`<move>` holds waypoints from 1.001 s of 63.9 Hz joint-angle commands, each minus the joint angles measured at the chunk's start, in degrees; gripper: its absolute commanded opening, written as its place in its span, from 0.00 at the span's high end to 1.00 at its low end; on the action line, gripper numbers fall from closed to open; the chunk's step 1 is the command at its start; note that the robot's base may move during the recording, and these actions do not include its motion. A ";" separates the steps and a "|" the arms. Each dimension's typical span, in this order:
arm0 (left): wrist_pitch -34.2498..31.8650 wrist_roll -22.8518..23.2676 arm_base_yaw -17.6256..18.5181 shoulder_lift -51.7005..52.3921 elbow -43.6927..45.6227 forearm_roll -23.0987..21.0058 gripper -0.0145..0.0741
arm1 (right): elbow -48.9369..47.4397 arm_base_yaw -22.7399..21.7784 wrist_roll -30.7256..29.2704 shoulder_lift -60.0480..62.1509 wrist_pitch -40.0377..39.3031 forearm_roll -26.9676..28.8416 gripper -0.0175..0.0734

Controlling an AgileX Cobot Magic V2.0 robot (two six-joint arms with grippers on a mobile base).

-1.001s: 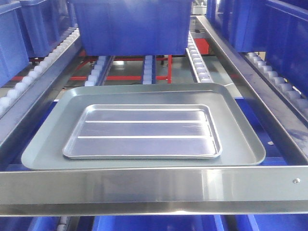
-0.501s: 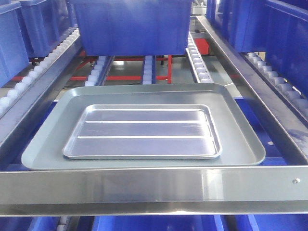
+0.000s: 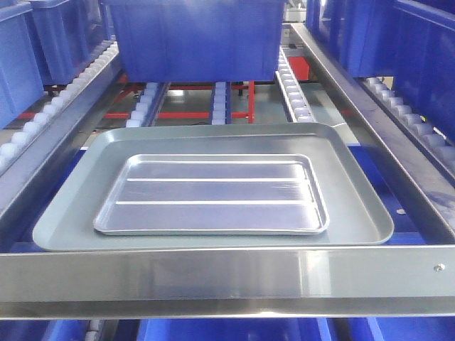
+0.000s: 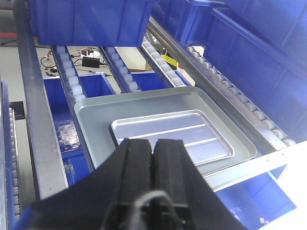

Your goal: Grab silver tray and stack on right shelf

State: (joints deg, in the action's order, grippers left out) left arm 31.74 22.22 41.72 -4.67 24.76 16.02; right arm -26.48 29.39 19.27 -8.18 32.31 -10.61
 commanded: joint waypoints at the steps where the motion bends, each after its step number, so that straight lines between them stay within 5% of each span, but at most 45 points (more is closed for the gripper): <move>1: -4.19 0.10 0.34 -0.69 1.26 0.00 0.95 | -1.51 -0.05 -0.69 -0.70 -4.57 -1.31 0.73; 5: -3.27 -1.14 0.34 -0.58 0.85 -3.11 0.95 | -1.51 -0.05 -0.69 -0.70 -4.57 -1.31 0.73; 11: -2.14 -13.40 -0.74 0.86 -0.32 -11.58 0.95 | -1.51 -0.05 -0.69 -0.70 -4.57 -1.31 0.73; 15: -3.41 -15.93 -3.61 2.86 -2.09 -13.94 0.95 | -1.51 -0.05 -0.69 -0.70 -4.57 -1.31 0.73; 32: -18.80 -18.45 -27.35 6.21 -13.47 -17.12 0.95 | -1.51 -0.05 -0.69 -0.70 -4.50 -1.31 0.73; 41: -30.80 -24.88 -37.00 6.21 -20.60 -21.54 0.95 | -1.51 -0.05 -0.69 -0.70 -4.55 -1.31 0.73; 49: -43.12 -24.87 -39.79 6.21 -27.96 -21.55 0.95 | -1.51 -0.05 -0.69 -0.70 -4.55 -1.31 0.73; 64: -38.72 -24.87 -39.69 6.21 -27.54 -21.80 0.95 | -1.51 -0.05 -0.69 -0.70 -4.51 -1.31 0.73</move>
State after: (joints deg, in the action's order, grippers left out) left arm -1.84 -2.38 2.08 0.70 -1.70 -5.29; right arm -26.48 29.39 19.27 -8.18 32.44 -10.71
